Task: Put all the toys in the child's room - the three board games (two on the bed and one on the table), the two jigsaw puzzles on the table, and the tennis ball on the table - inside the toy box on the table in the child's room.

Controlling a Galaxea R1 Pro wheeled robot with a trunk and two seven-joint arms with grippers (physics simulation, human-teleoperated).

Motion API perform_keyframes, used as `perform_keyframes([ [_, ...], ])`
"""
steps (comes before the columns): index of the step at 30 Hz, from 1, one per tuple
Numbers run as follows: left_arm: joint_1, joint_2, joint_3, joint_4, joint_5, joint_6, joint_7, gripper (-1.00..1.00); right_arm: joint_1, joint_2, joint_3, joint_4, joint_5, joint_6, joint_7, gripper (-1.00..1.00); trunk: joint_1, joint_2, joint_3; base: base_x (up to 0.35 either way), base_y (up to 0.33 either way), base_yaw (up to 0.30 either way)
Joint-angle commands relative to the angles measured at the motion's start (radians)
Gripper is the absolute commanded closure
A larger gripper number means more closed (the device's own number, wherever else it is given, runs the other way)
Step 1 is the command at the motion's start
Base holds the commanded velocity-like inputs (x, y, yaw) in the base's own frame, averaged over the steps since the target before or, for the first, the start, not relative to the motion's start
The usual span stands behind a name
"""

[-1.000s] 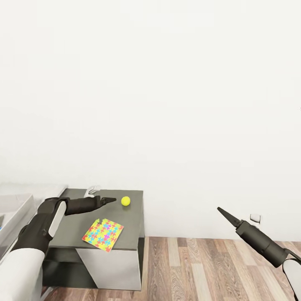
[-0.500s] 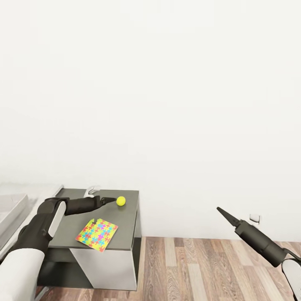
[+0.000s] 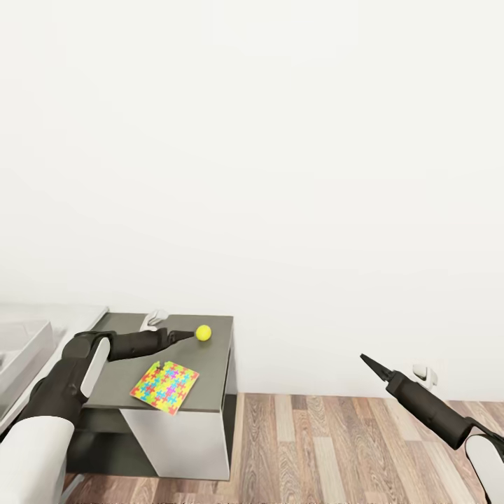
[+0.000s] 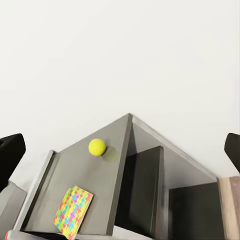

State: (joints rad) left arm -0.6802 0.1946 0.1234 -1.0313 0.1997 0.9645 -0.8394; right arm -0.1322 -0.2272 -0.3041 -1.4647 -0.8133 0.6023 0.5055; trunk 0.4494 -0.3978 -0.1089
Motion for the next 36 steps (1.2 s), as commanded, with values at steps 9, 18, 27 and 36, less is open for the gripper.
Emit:
perform_keyframes([
  [9,-0.001,0.0,0.001,0.0,-0.003,0.003,-0.003,-1.0,-0.007,0.0,0.009,0.002,-0.004,0.009,-0.009,-1.0,0.001,-0.002,-0.002,-0.007,0.006,0.0],
  [18,-0.001,0.0,0.001,0.0,-0.008,0.001,0.006,-1.0,-0.013,-0.001,0.051,0.009,0.001,0.011,-0.029,-1.0,0.001,-0.002,-0.002,0.0,0.0,0.0],
  [27,-0.001,0.0,0.003,0.007,-0.012,-0.018,0.167,-1.0,-0.034,0.0,0.085,0.024,0.001,0.018,-0.166,-1.0,0.001,-0.002,-0.002,0.0,0.0,0.0],
  [36,-0.001,-0.012,0.005,0.017,-0.006,-0.139,0.521,-1.0,-0.065,0.0,0.159,0.04,0.002,0.019,-0.243,-1.0,0.001,-0.002,-0.002,0.0,0.0,0.0],
])
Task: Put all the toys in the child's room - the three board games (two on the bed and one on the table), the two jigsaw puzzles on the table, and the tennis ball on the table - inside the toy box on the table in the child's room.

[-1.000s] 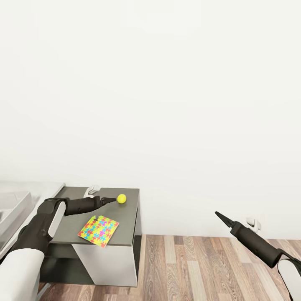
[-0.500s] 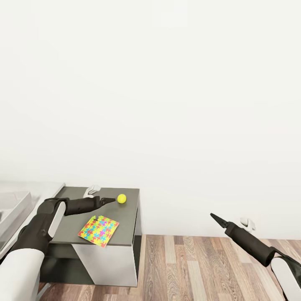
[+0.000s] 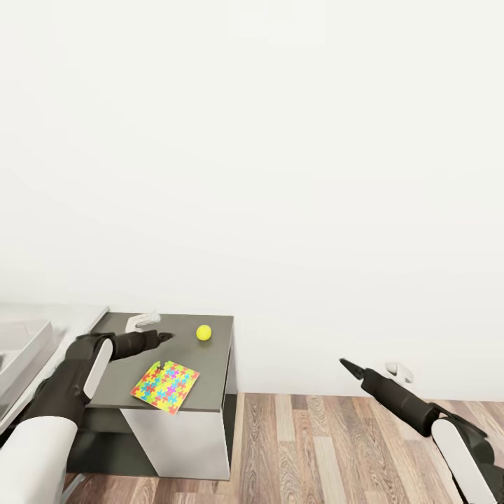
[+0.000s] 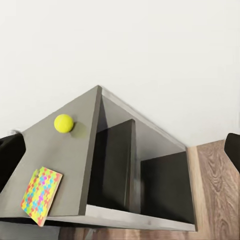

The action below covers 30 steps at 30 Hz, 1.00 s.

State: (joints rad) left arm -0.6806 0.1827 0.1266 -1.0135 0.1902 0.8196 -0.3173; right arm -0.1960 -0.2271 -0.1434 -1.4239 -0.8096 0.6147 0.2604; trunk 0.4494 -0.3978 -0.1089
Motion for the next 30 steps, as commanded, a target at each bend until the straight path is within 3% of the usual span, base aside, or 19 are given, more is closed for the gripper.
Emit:
perform_keyframes([
  [1,-0.001,-0.003,0.001,0.002,0.004,-0.017,0.038,-1.0,-0.004,0.0,0.008,0.0,-0.002,0.006,-0.008,-1.0,0.001,-0.002,-0.002,0.0,0.0,0.0],
  [9,-0.001,-0.041,-0.003,0.031,0.003,-0.073,0.186,-1.0,-0.008,0.0,0.026,0.002,-0.001,0.005,-0.024,-1.0,0.001,-0.002,-0.002,0.0,0.0,0.0],
  [22,-0.002,-0.051,-0.004,0.075,0.0,-0.097,0.223,-1.0,-0.008,0.0,0.028,-0.001,-0.001,0.003,-0.016,-1.0,0.001,-0.002,-0.002,0.0,0.0,0.0],
  [30,-0.003,-0.051,-0.006,0.108,0.001,-0.134,0.286,-1.0,-0.008,0.0,0.029,-0.007,0.0,0.001,-0.013,-1.0,0.001,-0.002,-0.002,0.0,0.0,0.0],
])
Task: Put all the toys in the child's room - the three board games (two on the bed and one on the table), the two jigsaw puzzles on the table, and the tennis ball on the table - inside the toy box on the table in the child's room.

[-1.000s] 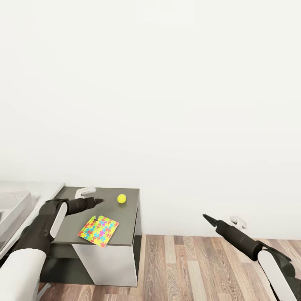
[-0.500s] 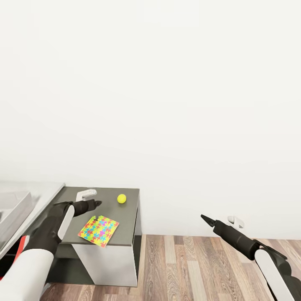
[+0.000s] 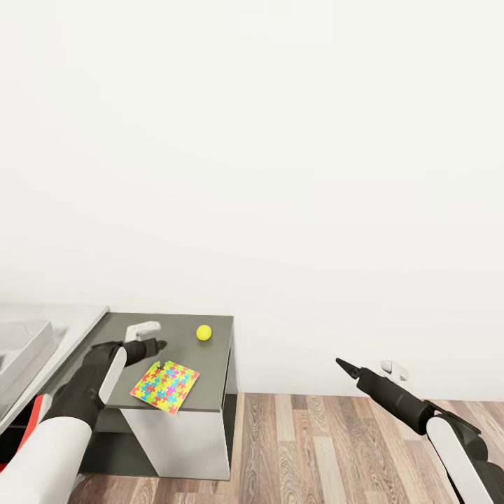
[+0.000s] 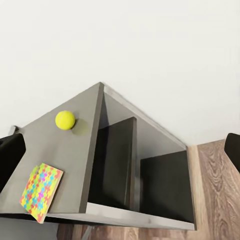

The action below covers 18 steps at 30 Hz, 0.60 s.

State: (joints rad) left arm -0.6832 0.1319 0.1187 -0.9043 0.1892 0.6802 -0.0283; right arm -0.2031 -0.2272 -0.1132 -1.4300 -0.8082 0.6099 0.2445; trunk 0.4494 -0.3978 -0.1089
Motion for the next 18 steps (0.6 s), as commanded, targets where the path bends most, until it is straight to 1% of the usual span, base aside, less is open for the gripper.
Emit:
perform_keyframes([
  [1,-0.001,0.0,0.002,0.0,0.002,-0.003,-0.001,-1.0,-0.001,0.0,-0.002,-0.001,-0.002,0.006,0.003,-1.0,0.001,-0.002,-0.002,0.0,0.0,0.0],
  [3,-0.001,0.0,0.001,0.003,0.001,-0.026,0.004,-1.0,-0.001,0.0,-0.002,-0.002,-0.002,0.004,0.004,-1.0,0.001,-0.002,-0.002,0.004,0.0,0.0],
  [5,-0.001,0.0,0.001,0.005,0.0,-0.033,0.005,-1.0,-0.001,0.0,-0.002,-0.002,-0.002,0.004,0.004,-1.0,0.001,-0.002,-0.002,0.046,0.0,0.0],
  [11,-0.001,-0.001,-0.002,0.008,-0.002,-0.044,0.007,-1.0,-0.001,0.0,0.0,-0.002,-0.002,0.004,0.004,-1.0,0.001,-0.002,-0.002,0.158,0.022,0.0],
  [18,-0.001,-0.001,-0.004,0.008,-0.002,-0.048,0.007,-1.0,-0.001,0.0,0.0,-0.003,-0.002,0.004,0.005,-1.0,0.001,-0.002,-0.002,0.043,0.004,0.0],
])
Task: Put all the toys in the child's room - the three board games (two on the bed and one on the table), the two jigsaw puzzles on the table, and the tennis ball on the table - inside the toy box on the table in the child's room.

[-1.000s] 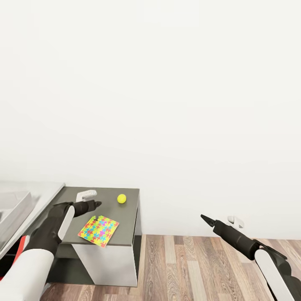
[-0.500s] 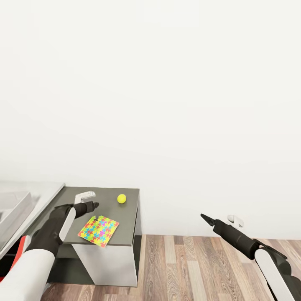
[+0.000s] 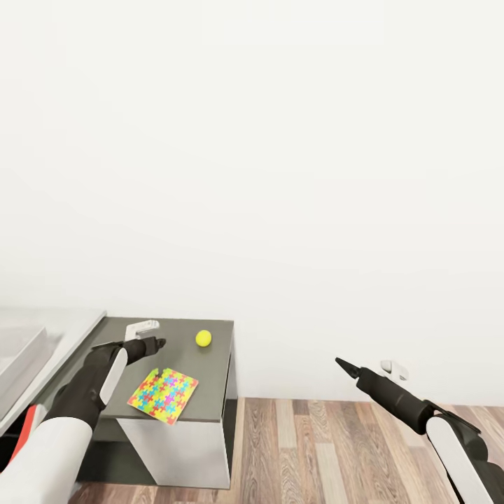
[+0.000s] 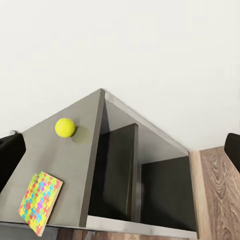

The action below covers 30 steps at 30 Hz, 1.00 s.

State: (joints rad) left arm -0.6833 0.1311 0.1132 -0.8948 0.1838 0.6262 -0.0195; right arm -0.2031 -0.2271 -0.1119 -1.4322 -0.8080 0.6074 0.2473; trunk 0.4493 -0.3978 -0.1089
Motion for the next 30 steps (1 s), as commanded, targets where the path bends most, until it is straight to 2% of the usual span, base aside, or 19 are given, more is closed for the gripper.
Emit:
perform_keyframes([
  [1,-0.001,0.0,0.002,-0.001,0.003,0.005,-0.002,-1.0,-0.001,0.0,-0.002,0.0,-0.002,0.006,0.003,-1.0,0.001,-0.002,-0.002,0.128,0.001,0.0],
  [9,-0.001,0.0,0.001,-0.001,0.002,0.004,-0.002,-1.0,-0.001,0.0,0.02,0.0,-0.002,0.006,0.002,-1.0,0.001,-0.002,-0.008,0.161,0.0,0.0],
  [23,-0.001,-0.001,0.0,-0.001,0.002,0.004,-0.001,-1.0,-0.001,0.0,0.026,0.005,-0.002,0.009,-0.002,-1.0,0.001,-0.002,-0.03,0.011,0.0,0.0],
  [26,-0.001,-0.001,-0.001,0.001,0.002,0.005,0.015,-1.0,-0.001,0.0,0.026,0.006,-0.002,0.009,-0.002,-1.0,0.001,-0.002,-0.035,0.0,0.0,0.0],
  [30,-0.001,-0.001,-0.001,0.003,0.003,0.004,0.079,-1.0,-0.001,0.0,0.026,0.007,-0.002,0.009,-0.003,-1.0,0.001,-0.002,-0.041,0.0,0.0,0.0],
])
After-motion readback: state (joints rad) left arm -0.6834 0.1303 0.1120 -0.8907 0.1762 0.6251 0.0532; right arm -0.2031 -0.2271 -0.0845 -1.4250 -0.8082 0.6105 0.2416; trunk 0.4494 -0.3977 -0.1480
